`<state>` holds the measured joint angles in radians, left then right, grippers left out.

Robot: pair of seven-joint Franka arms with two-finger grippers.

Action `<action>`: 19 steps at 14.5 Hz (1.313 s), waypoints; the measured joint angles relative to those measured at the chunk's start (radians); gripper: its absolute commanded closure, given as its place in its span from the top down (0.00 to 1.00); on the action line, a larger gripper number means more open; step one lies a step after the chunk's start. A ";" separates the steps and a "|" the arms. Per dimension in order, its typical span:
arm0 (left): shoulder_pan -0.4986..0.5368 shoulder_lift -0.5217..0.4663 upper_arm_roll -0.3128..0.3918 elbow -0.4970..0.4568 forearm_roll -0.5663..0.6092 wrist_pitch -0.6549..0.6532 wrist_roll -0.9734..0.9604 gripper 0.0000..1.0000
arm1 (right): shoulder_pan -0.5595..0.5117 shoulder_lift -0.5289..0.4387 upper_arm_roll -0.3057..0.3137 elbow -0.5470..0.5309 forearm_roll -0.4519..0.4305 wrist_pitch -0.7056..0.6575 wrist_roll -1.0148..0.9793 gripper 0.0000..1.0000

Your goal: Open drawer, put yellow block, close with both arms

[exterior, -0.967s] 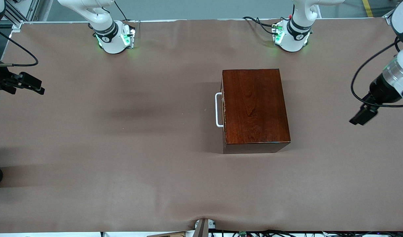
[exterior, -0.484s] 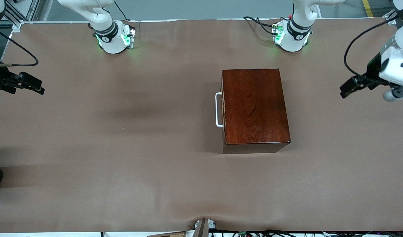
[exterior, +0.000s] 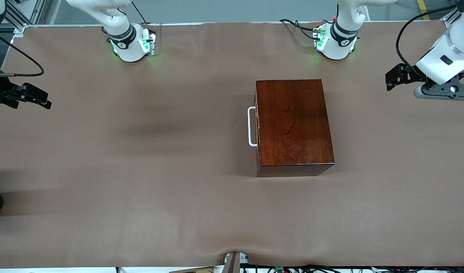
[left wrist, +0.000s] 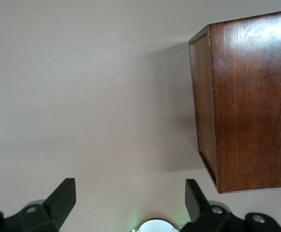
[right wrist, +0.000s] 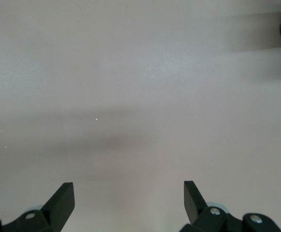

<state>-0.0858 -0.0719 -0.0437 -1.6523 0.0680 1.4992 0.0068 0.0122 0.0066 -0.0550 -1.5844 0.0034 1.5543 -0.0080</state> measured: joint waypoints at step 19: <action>0.028 -0.001 0.011 0.041 -0.053 -0.022 -0.008 1.00 | 0.000 0.000 0.002 0.000 0.000 0.002 0.000 1.00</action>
<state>-0.0581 -0.0732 -0.0326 -1.6111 0.0155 1.4768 -0.0010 0.0122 0.0066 -0.0534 -1.5844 0.0034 1.5563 -0.0080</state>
